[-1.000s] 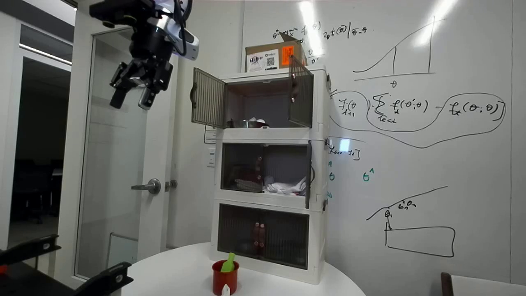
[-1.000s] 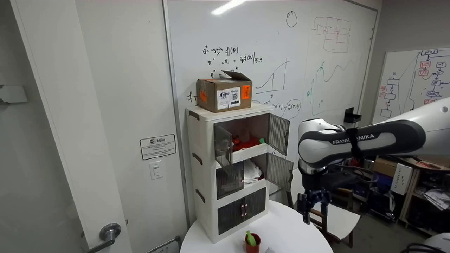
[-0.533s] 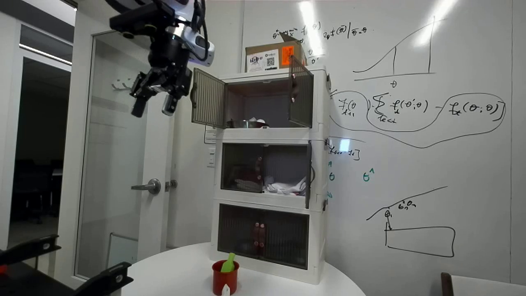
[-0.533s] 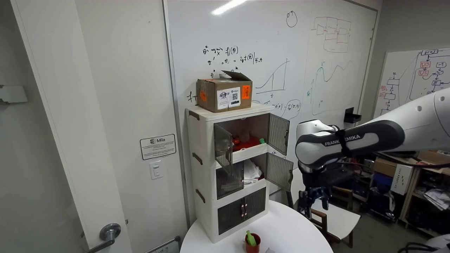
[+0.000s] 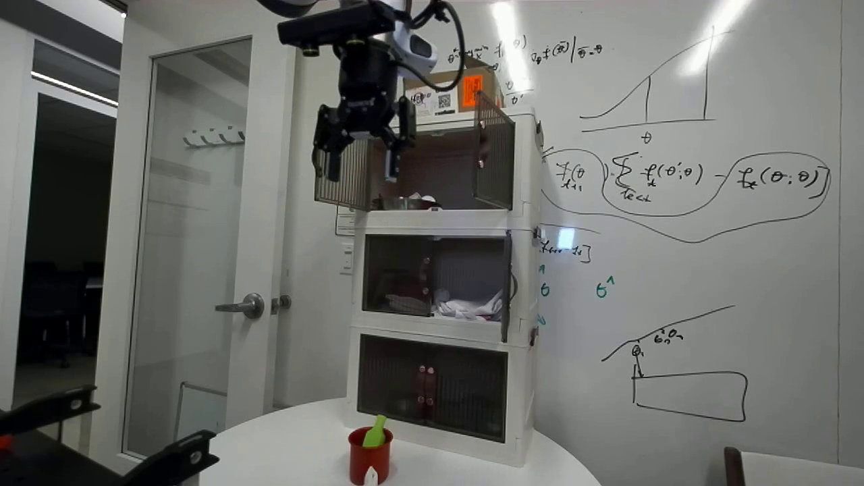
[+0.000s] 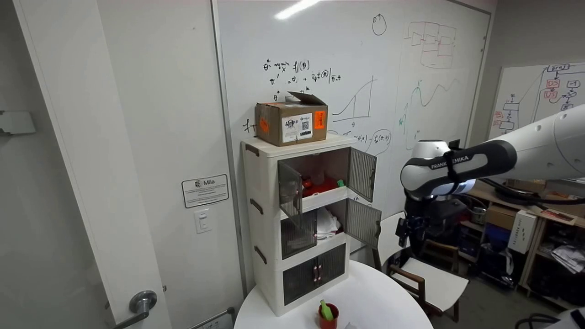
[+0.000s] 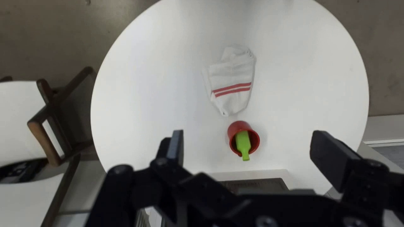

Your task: Close the door to the middle compartment

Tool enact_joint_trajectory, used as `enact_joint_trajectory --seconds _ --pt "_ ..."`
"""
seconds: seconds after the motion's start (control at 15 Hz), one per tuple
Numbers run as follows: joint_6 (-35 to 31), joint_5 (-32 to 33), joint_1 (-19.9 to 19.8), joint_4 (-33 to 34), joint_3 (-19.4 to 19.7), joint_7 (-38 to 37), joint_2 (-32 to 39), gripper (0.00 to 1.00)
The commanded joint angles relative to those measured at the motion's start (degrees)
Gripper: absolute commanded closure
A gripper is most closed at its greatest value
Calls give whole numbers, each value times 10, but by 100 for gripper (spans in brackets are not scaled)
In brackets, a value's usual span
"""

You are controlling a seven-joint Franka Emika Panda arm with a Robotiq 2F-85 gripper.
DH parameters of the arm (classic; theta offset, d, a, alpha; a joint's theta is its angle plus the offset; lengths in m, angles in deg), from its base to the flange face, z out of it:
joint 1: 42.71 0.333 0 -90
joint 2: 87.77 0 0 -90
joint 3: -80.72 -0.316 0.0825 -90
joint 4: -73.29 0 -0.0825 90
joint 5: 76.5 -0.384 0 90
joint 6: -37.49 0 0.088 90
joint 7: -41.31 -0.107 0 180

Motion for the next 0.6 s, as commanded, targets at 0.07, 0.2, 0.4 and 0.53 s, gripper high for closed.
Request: enact_joint_trajectory --seconds 0.07,0.2,0.4,0.53 --pt "0 -22 14 39 48 172 37 0" --pt "-8 -17 -1 18 37 148 16 0" --pt "-8 -28 2 26 40 182 32 0" --pt "-8 -29 3 28 40 184 36 0"
